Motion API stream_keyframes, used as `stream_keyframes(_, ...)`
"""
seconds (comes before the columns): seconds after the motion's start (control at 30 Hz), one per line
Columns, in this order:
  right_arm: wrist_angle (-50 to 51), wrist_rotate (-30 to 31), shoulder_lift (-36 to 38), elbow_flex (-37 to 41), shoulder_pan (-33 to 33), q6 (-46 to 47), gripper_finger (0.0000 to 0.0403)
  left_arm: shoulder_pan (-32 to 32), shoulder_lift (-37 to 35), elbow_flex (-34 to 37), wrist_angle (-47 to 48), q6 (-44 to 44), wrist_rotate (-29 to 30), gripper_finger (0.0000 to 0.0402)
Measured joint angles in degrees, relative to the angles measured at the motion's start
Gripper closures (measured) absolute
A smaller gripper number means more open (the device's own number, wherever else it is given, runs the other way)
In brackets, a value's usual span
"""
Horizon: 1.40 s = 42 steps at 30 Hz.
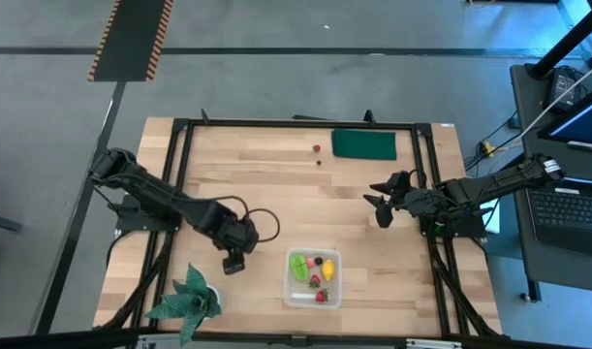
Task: Pick and placing Produce into tupperware
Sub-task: Put the blackberry into the transparent bin
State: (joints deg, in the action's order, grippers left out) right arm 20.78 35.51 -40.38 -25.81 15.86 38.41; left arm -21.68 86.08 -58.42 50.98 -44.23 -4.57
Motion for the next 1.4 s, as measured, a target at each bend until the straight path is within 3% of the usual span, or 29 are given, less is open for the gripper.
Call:
stream_keyframes(0.23,0.1,-0.1,0.0,0.0,0.0,-1.4,0.0195,-3.5,0.0,5.2,-3.7,-7.7,1.9,0.0083)
stream_keyframes(0.47,0.3,-0.2,0.0,0.0,0.0,-1.6,0.0195,-5.6,1.5,9.1,-9.9,-7.8,2.8,0.0083)
stream_keyframes(0.8,1.1,-0.2,0.0,0.0,0.0,-1.6,0.0195,-7.3,7.5,9.4,-12.0,-6.3,4.5,0.0083)
stream_keyframes(1.1,1.4,-0.2,0.0,0.0,0.0,-3.0,0.0195,-7.3,8.0,9.3,-12.2,-6.4,5.9,0.0085)
stream_keyframes(1.4,1.4,-0.2,0.0,0.0,0.0,-4.0,0.0195,-7.2,8.1,9.4,-12.0,-6.4,6.0,0.0122)
